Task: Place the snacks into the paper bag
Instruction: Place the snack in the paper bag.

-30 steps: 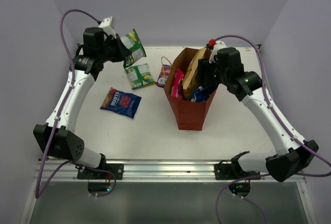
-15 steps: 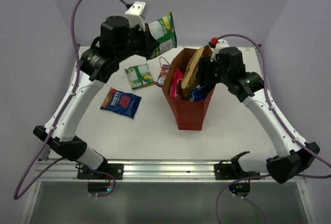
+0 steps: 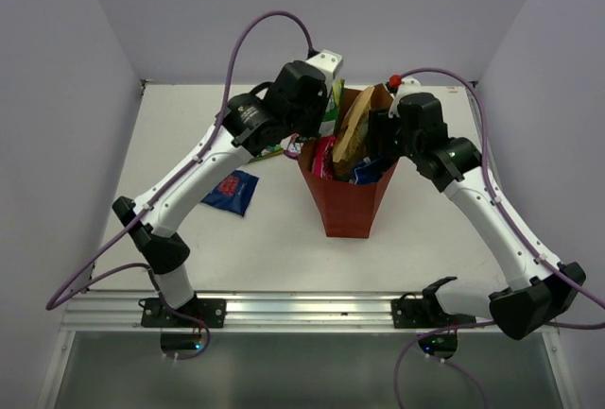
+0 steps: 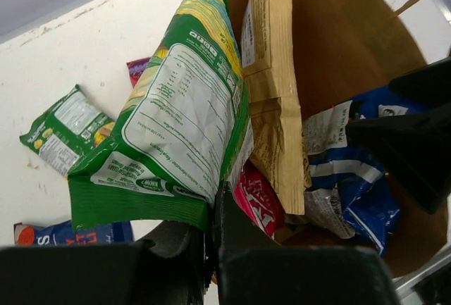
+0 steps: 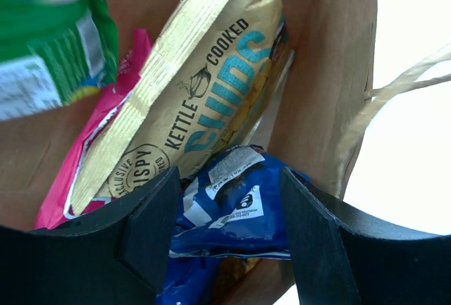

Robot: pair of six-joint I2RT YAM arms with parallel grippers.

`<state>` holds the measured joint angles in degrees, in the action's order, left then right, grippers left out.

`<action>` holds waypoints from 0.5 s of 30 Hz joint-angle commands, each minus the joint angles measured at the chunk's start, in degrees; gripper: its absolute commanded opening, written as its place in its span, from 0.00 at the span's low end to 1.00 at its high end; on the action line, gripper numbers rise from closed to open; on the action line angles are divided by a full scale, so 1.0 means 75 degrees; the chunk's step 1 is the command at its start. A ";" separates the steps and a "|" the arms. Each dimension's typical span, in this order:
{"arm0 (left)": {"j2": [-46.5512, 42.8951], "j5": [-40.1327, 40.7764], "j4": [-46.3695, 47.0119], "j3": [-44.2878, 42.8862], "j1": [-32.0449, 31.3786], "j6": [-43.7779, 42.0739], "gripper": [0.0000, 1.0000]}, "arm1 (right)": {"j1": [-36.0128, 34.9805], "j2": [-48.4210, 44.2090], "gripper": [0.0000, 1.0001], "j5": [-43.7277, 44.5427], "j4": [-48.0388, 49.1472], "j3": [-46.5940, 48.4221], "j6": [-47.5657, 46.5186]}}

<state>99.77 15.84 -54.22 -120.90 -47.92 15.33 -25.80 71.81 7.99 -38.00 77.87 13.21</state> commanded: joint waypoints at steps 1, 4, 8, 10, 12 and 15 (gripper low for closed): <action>0.0162 0.0736 -0.0049 -0.0438 -0.0138 -0.0181 0.00 | 0.0042 -0.0282 0.62 0.0317 0.0191 -0.0151 0.0137; 0.0501 0.0888 -0.0130 -0.0601 -0.0173 -0.0158 0.00 | 0.0042 -0.0317 0.62 0.0341 0.0180 -0.0198 0.0137; 0.0900 0.1159 -0.0248 -0.0813 -0.0255 -0.0193 0.00 | 0.0030 -0.0364 0.63 0.0329 0.0191 -0.0245 0.0113; 0.1087 0.1053 -0.0154 -0.0825 -0.0255 -0.0205 0.00 | 0.0030 -0.0376 0.62 0.0341 0.0203 -0.0257 0.0113; 0.1263 0.0913 -0.0166 -0.0976 -0.0255 -0.0181 0.00 | 0.0030 -0.0375 0.63 0.0329 0.0215 -0.0280 0.0113; 0.1673 0.0748 -0.0283 -0.1351 -0.0255 -0.0146 0.00 | 0.0030 -0.0376 0.63 0.0318 0.0226 -0.0280 0.0113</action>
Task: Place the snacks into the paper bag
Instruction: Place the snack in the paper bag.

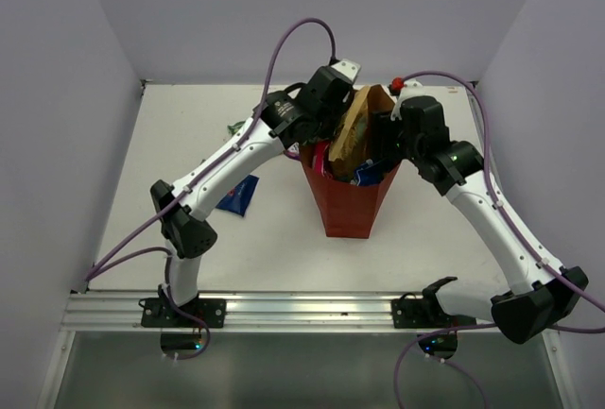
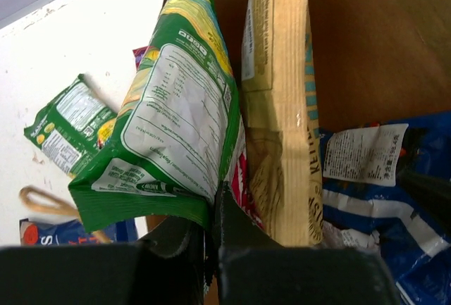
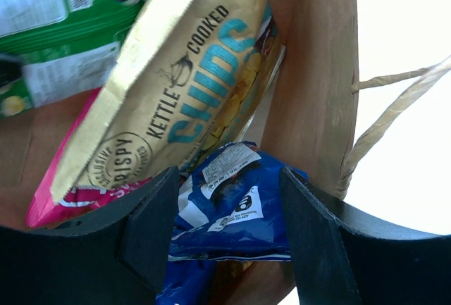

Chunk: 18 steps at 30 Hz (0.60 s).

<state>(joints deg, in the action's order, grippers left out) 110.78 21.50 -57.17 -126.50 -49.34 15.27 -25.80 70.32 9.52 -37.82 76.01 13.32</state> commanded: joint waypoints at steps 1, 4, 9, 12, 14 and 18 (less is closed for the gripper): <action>0.0368 -0.0053 0.0076 -0.0676 -0.0066 -0.0126 0.00 | 0.0042 -0.0189 0.63 0.0102 0.0203 -0.0044 0.0099; 0.0533 -0.0171 0.0110 -0.0759 -0.0066 -0.0044 0.14 | 0.0042 -0.0201 0.63 0.0102 0.0215 -0.0056 0.0087; 0.0499 -0.0194 0.0193 -0.0735 -0.0066 -0.0008 0.25 | 0.0042 -0.0154 0.63 0.0078 0.0227 -0.0056 0.0087; 0.0475 -0.0463 0.0088 -0.0782 -0.0077 0.0027 0.22 | 0.0030 -0.0142 0.63 0.0055 0.0238 -0.0044 0.0075; 0.0463 -0.0884 -0.0029 -0.0794 -0.0066 0.0050 0.10 | 0.0030 -0.0131 0.63 0.0055 0.0250 -0.0021 0.0075; 0.0498 -0.1073 -0.0579 -0.1051 -0.0066 0.0202 0.00 | 0.0042 -0.0130 0.63 0.0067 0.0250 -0.0021 0.0075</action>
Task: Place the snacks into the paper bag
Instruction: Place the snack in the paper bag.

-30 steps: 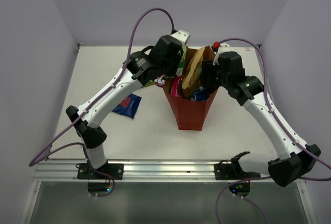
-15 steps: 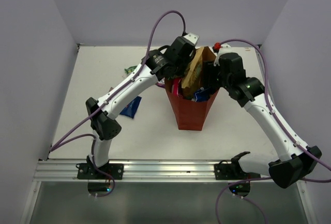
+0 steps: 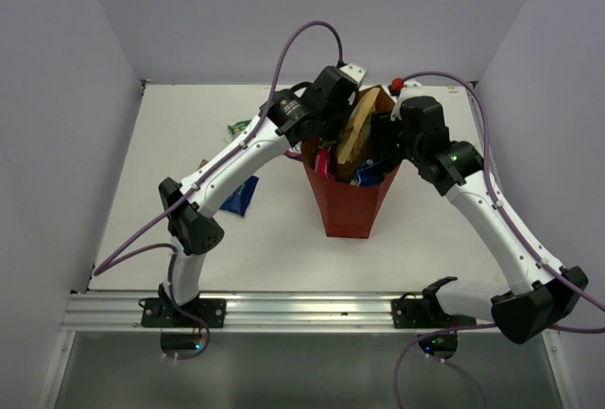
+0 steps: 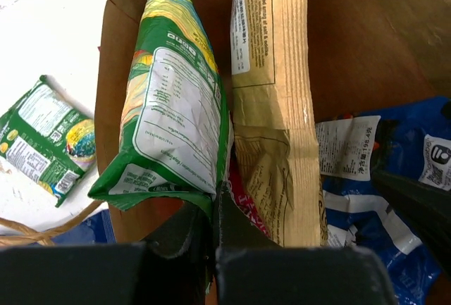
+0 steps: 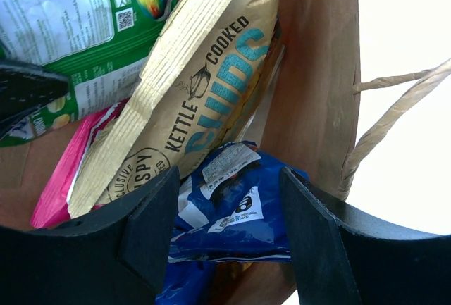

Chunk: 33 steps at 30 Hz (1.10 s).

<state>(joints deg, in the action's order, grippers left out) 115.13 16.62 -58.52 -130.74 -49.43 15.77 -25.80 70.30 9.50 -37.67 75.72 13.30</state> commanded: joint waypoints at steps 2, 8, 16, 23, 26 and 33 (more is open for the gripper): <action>-0.0093 -0.0400 -0.0505 -0.0533 -0.0054 0.0159 0.00 | 0.0030 -0.0116 0.63 0.0058 0.0241 0.0029 0.0078; -0.0175 -0.0189 -0.0904 -0.1071 -0.0054 0.0183 0.00 | 0.0042 -0.0116 0.63 0.0058 0.0242 0.0040 0.0090; -0.0058 0.0104 -0.0787 -0.0791 -0.0007 -0.0216 0.00 | 0.0042 -0.0163 0.63 0.0023 0.0312 -0.0042 0.0090; -0.0570 0.0326 0.0814 0.0538 0.0040 -0.0520 0.27 | 0.0042 -0.0315 0.63 -0.0200 0.0628 -0.0241 0.0125; -0.1076 0.0198 0.2433 0.1666 0.0040 -0.0568 0.49 | 0.0042 -0.0315 0.63 -0.0212 0.0710 -0.0299 0.0160; -0.2002 0.0151 0.3279 0.2465 0.0040 -0.0099 0.77 | 0.0030 -0.0304 0.63 -0.0095 0.0816 -0.0428 0.0184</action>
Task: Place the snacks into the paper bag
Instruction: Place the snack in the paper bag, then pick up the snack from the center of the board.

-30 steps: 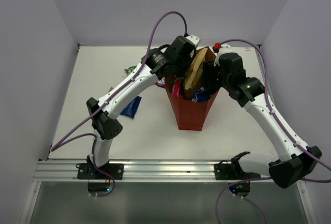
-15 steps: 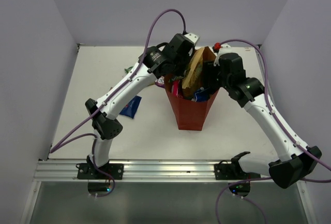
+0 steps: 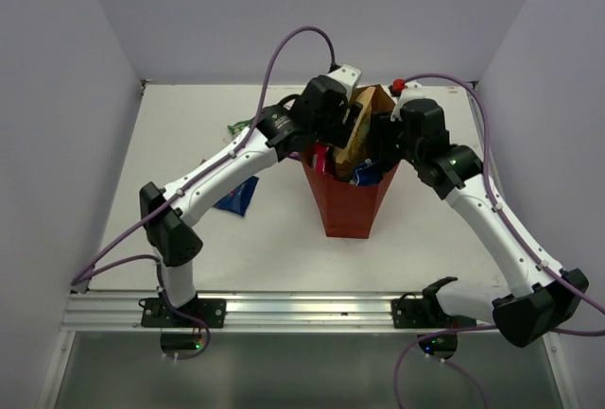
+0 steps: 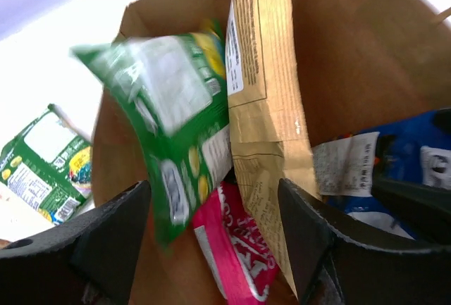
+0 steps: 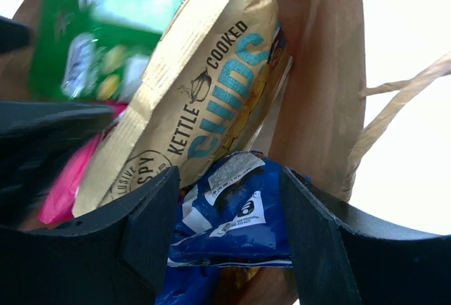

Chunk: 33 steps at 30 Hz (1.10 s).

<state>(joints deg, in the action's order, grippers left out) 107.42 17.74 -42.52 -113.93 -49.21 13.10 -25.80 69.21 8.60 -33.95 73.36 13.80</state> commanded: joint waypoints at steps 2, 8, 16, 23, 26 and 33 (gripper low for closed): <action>-0.1347 0.0061 0.1181 0.0563 -0.0001 0.0501 0.77 | 0.0030 -0.0146 0.63 0.0025 0.0367 -0.0149 0.0117; -0.2530 0.0107 0.1473 0.1747 -0.0013 0.0831 0.75 | 0.0030 -0.0064 0.63 -0.0057 0.0437 -0.0172 0.0117; -0.4395 0.1265 0.2763 0.4090 -0.0013 0.1006 0.74 | 0.0030 -0.0146 0.62 -0.0116 0.0508 -0.0161 0.0070; -0.5485 0.2358 0.2424 0.5310 0.0279 0.1370 0.84 | 0.0030 -0.0170 0.62 -0.0033 0.0496 -0.0289 0.0023; -0.5813 0.2136 0.2610 0.6165 0.0864 0.1475 0.83 | 0.0030 -0.0158 0.62 -0.0045 0.0519 -0.0359 0.0023; -0.5604 0.2357 0.3361 0.7807 0.1733 0.1452 0.79 | 0.0042 -0.0228 0.62 -0.0092 0.0543 -0.0371 -0.0036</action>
<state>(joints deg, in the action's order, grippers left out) 63.66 32.93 -22.79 -57.87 -36.58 23.22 -25.80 68.93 7.99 -31.29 70.96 13.87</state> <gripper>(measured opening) 0.796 0.623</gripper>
